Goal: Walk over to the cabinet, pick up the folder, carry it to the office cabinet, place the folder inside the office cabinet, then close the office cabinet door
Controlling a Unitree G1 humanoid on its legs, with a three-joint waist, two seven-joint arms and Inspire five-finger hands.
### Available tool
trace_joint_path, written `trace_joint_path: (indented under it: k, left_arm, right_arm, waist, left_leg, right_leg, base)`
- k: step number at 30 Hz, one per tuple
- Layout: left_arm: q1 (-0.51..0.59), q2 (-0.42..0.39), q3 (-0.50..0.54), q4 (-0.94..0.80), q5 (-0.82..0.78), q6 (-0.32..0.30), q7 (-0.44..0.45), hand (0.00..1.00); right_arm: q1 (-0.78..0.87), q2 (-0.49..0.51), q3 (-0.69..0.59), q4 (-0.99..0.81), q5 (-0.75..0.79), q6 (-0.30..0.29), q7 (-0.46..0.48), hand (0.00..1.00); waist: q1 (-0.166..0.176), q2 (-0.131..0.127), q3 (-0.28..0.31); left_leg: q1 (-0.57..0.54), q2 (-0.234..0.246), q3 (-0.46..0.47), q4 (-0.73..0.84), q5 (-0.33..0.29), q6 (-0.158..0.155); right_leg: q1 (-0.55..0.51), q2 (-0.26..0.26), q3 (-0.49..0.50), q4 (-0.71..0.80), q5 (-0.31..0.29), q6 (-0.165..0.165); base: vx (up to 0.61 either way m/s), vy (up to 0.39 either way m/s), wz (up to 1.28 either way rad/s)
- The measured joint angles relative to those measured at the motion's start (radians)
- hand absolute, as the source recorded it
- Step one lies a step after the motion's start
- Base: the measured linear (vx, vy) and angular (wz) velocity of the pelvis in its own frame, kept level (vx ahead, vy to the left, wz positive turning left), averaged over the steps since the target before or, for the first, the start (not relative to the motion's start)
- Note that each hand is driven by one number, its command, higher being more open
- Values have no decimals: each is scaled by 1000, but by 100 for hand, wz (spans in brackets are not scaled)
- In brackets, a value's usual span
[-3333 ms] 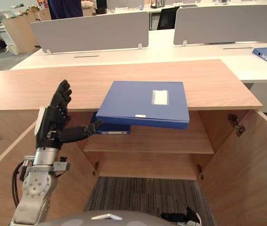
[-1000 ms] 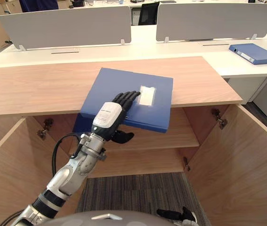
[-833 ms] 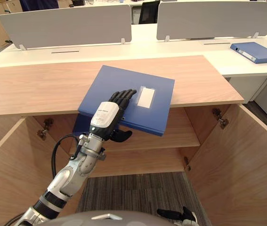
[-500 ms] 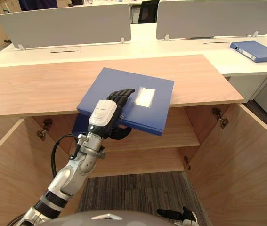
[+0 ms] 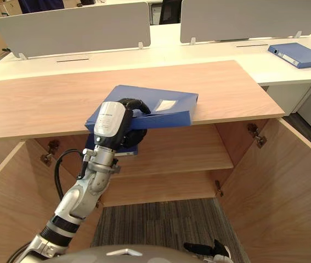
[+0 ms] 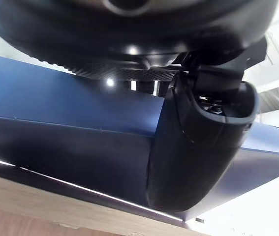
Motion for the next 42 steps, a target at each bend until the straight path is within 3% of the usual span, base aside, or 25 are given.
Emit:
trace_joint_path:
  k: [5,12,19,25,28,35,42]
  left_arm:
    - [56,-32,54,-95,-40,13,-15,0]
    - [141,-124,127,-308,-209,16,-14,0]
    - [229,-181,284,-528,-355,3,28,0]
    - [290,-204,396,-627,-561,-57,36,0]
    - [305,-207,423,-631,-764,-95,20,0]
    - [325,-213,443,-626,-1189,-121,-150,0]
    - [325,-168,373,-579,-1421,-121,-325,0]
  right_arm:
    - [32,10,1,-125,38,-2,-12,100]
    - [145,74,-1,-581,43,-20,-46,100]
    - [223,135,-2,-1083,79,-96,-53,100]
    - [244,164,-27,-1325,82,-117,-42,100]
    - [243,164,-44,-1444,115,-135,-27,100]
    - [149,115,-56,-1581,131,-180,-7,100]
    - [6,14,-78,-1597,156,-184,22,100]
  waist:
    - [-6,9,-4]
    - [-10,14,-5]
    - [-9,28,-3]
    - [-9,33,-3]
    - [-9,34,-2]
    - [-11,42,-2]
    - [-9,57,-12]
  left_leg:
    - [-10,8,33,1,0,0]
    - [-18,14,41,6,0,1]
    - [-30,15,52,2,-3,8]
    - [-33,14,53,6,-2,8]
    - [-34,14,55,6,-3,7]
    - [-38,12,63,6,-4,8]
    - [-40,8,58,6,-2,10]
  right_leg:
    - [-27,5,38,3,12,0]
    - [-53,12,55,21,23,2]
    - [-80,15,74,31,26,8]
    - [-83,15,76,29,27,9]
    - [-85,14,78,28,27,10]
    - [-94,13,89,30,30,15]
    - [-92,9,84,30,30,16]
  base:
    - [-19,0,-20]
    - [-52,-9,-8]
    - [-72,-3,-7]
    - [-6,-1,0]
    - [-12,-2,-1]
    - [-41,-3,-4]
    - [-40,-1,2]
